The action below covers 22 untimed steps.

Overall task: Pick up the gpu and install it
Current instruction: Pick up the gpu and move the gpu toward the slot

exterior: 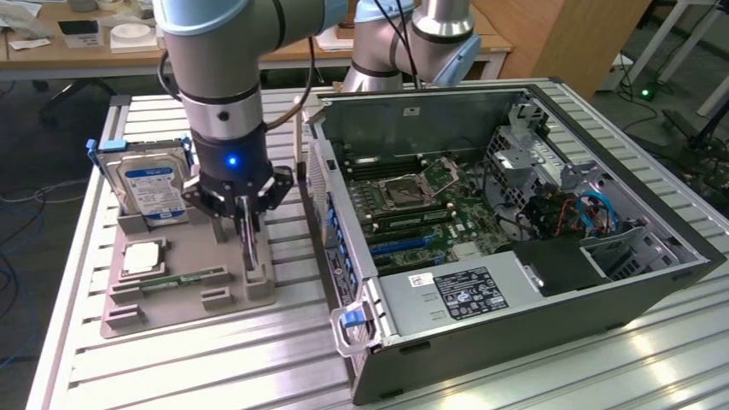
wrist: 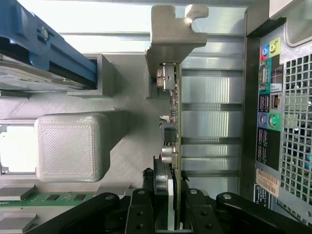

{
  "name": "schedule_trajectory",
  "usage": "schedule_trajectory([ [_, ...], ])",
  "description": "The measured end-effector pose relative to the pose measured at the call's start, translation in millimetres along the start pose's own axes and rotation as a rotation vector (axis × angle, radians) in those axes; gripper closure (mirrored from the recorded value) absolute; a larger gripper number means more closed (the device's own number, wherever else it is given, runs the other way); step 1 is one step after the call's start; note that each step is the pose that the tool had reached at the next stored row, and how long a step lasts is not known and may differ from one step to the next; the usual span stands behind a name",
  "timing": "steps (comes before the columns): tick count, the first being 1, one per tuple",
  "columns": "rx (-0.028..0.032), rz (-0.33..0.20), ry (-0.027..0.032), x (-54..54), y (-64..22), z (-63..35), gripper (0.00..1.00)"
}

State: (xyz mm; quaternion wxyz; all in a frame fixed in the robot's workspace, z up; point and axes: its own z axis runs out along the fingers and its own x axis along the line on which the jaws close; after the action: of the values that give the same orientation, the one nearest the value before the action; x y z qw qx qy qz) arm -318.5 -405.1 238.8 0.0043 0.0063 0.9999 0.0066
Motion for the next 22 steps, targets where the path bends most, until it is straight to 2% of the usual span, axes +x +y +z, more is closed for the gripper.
schedule_trajectory([
  [22,-0.0050,0.000,0.0001,-0.1,0.2,-16.9,0.72],
])
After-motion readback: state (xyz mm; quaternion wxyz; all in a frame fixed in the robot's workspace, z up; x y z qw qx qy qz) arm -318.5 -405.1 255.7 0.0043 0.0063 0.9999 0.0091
